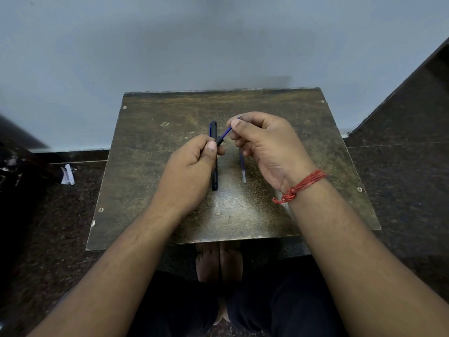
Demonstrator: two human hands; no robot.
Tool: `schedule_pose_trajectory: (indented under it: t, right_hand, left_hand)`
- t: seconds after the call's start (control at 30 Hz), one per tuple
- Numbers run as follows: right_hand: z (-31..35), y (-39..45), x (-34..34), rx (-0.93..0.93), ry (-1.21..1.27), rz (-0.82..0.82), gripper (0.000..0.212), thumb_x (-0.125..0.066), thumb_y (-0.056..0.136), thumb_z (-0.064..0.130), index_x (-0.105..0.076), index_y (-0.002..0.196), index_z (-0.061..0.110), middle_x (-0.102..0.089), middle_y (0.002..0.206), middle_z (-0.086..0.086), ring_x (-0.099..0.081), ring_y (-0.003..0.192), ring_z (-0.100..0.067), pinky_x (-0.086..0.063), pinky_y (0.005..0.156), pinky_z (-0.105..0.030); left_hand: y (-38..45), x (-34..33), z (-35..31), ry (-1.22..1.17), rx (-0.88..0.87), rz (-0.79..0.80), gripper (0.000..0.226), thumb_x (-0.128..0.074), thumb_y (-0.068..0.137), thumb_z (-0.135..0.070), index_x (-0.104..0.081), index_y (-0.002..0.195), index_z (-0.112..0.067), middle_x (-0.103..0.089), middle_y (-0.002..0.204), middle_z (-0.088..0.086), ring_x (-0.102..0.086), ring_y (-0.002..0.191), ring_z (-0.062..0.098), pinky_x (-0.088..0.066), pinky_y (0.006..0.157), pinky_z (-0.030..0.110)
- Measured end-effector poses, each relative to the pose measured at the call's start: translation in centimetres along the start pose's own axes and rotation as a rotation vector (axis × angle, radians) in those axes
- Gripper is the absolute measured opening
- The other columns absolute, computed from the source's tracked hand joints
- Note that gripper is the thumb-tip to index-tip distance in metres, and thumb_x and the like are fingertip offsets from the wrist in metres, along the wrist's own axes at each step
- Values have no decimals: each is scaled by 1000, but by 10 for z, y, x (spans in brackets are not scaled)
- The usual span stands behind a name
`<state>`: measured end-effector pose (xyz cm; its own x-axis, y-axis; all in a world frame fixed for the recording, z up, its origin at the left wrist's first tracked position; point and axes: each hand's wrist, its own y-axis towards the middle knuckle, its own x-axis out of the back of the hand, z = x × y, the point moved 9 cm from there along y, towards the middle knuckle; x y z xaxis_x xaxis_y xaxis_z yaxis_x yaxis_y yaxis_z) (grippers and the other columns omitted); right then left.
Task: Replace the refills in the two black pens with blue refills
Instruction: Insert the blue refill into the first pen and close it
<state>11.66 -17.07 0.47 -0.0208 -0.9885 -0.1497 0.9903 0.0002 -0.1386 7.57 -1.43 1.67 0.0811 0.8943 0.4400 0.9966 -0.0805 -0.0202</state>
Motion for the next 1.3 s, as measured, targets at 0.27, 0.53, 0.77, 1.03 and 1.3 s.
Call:
schedule_pose_trajectory:
  t: [0.27, 0.53, 0.77, 1.03, 1.3]
  right_hand:
    - [19, -1, 38, 70, -155, -149, 14, -70, 90, 28, -74, 88, 14, -67, 70, 6, -58, 63, -6, -43, 53, -20]
    - [43, -7, 86, 131, -914, -466, 9, -64, 90, 24, -66, 82, 27, -63, 79, 14, -61, 78, -4, -43, 59, -16]
    - [34, -4, 69, 115, -1300, -393, 5, -60, 93, 26, -64, 93, 23, -67, 90, 4, -52, 107, -24, -39, 73, -33]
    - [32, -3, 60, 44, -1178, -358, 15, -59, 92, 25, -65, 105, 20, -68, 97, 2, -58, 108, -24, -51, 83, -37]
    - [32, -6, 18, 162, -864, -191, 18, -60, 92, 19, -72, 105, 23, -64, 87, 12, -59, 84, -6, -47, 79, -23]
  left_hand:
    - [2, -1, 3, -67, -8, 1, 32, -41, 101, -42, -67, 95, -25, -47, 55, -18, -38, 51, 2, -29, 57, 31]
    - [3, -3, 5, -106, -22, 10, 32, -39, 98, -44, -66, 91, -27, -45, 52, -16, -36, 48, 3, -27, 54, 30]
    - [2, -1, 4, -98, -17, 0, 33, -39, 99, -43, -66, 93, -24, -45, 54, -15, -37, 48, 2, -29, 54, 30]
    - [1, -1, 4, -89, -17, 8, 31, -40, 102, -39, -66, 94, -24, -45, 55, -16, -37, 48, 2, -29, 53, 28]
    - [3, -2, 4, -82, -9, 8, 31, -40, 98, -43, -66, 92, -26, -46, 55, -16, -38, 51, 3, -30, 57, 32]
